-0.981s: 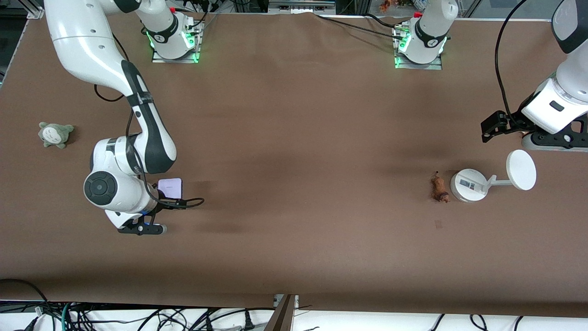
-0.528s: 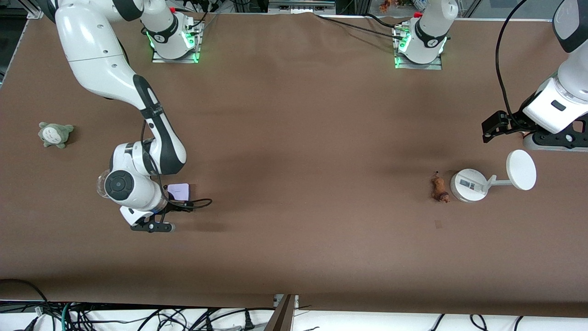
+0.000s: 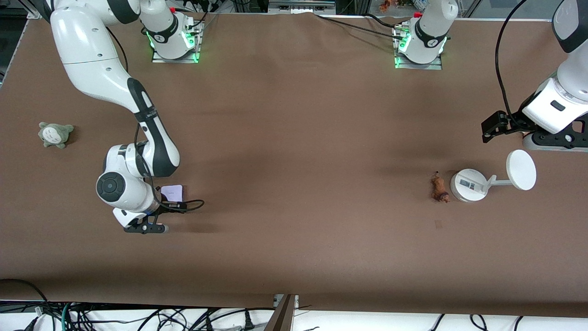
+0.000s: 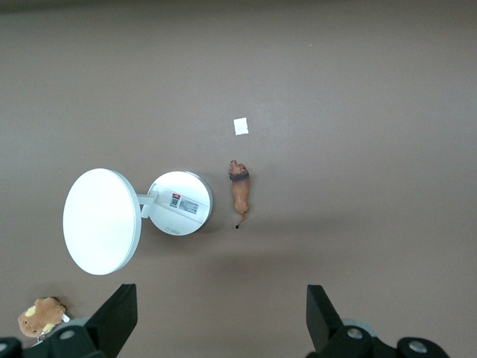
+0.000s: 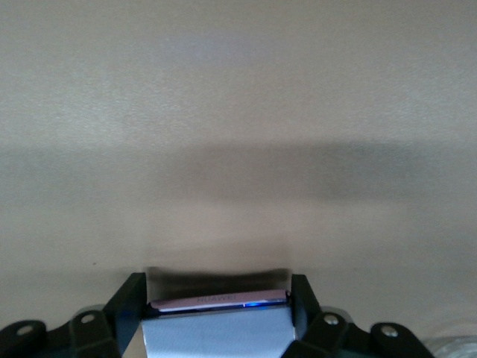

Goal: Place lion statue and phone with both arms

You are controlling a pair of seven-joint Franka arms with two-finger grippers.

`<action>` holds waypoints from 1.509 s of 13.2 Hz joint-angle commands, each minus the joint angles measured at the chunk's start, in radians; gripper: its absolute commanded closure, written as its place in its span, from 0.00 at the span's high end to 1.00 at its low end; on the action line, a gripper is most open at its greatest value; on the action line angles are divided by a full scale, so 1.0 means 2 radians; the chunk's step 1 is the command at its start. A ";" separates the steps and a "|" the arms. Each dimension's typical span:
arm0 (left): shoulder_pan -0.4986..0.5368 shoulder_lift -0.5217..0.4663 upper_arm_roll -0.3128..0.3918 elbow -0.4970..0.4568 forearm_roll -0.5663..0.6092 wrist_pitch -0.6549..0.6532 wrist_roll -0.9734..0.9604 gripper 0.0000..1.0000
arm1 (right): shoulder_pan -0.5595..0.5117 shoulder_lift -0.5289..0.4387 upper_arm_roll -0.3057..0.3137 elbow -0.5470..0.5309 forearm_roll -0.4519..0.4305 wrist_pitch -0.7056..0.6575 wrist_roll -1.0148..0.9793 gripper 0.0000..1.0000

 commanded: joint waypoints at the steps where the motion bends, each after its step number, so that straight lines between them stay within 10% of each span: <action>1: -0.005 0.005 0.003 0.012 -0.006 -0.010 0.003 1.00 | -0.007 -0.009 0.005 -0.011 0.003 0.004 -0.011 0.56; 2: -0.004 0.005 0.003 0.012 -0.006 -0.010 0.003 1.00 | -0.007 -0.009 0.005 -0.011 0.004 0.005 -0.011 0.93; 3: -0.005 0.005 0.003 0.012 -0.006 -0.010 0.004 1.00 | -0.007 -0.010 0.005 -0.010 0.005 0.004 -0.011 1.00; 8: -0.005 0.005 0.003 0.012 -0.006 -0.011 0.003 1.00 | -0.003 -0.038 0.007 -0.009 0.005 -0.030 -0.009 1.00; 20: -0.004 0.005 0.003 0.012 -0.006 -0.011 0.001 1.00 | 0.021 -0.290 -0.003 0.063 0.002 -0.435 0.053 1.00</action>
